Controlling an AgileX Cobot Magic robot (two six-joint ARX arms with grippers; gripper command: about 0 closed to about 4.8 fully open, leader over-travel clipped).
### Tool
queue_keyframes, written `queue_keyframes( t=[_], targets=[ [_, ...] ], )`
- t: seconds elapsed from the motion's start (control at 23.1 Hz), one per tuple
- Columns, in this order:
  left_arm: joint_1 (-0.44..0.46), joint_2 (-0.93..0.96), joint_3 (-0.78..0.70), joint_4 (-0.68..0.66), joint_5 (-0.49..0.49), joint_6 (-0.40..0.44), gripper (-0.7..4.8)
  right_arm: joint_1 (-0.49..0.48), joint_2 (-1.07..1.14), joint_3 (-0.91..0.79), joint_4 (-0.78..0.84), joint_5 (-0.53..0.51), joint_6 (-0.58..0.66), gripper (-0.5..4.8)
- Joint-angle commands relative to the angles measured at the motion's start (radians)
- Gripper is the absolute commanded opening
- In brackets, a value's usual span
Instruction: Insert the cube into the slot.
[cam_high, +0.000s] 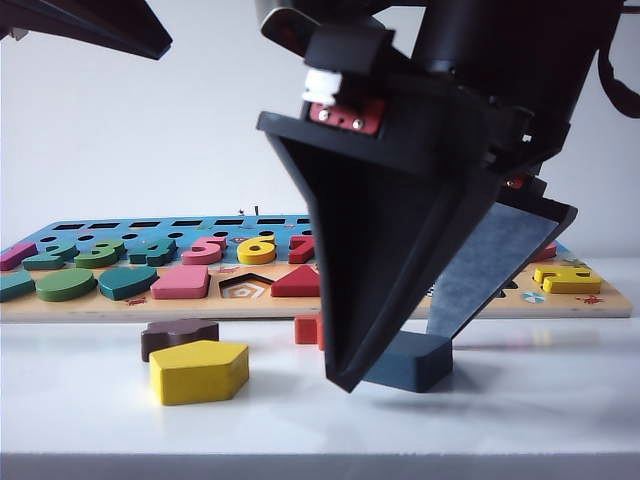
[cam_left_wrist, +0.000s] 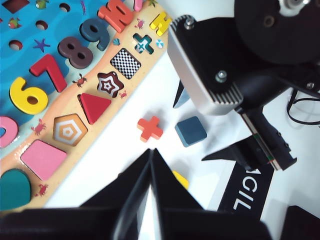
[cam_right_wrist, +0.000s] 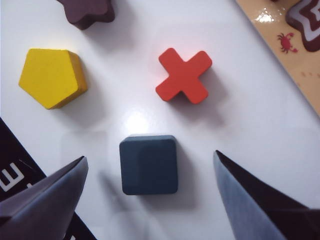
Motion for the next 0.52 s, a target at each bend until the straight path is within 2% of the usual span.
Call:
queue_keyframes(
  t=[0.04,0.22,0.35,0.52],
  targets=[
    [0.000,-0.002,0.002,0.025,0.005,0.008,0.17,0.000,0.011,0.005,0.016,0.000,0.003,4.79],
    [0.000,-0.001,0.002,0.025,0.005,0.008,0.17,0.000,0.012,0.005,0.016,0.000,0.002,4.45],
    [0.000,-0.002,0.002,0.025,0.005,0.008,0.17,0.000,0.012,0.005,0.015,-0.032,-0.001,3.62],
    [0.000,-0.002,0.002,0.024,0.005,0.008,0.17,0.000,0.012,0.005,0.012,-0.053,-0.001,2.98]
  ],
)
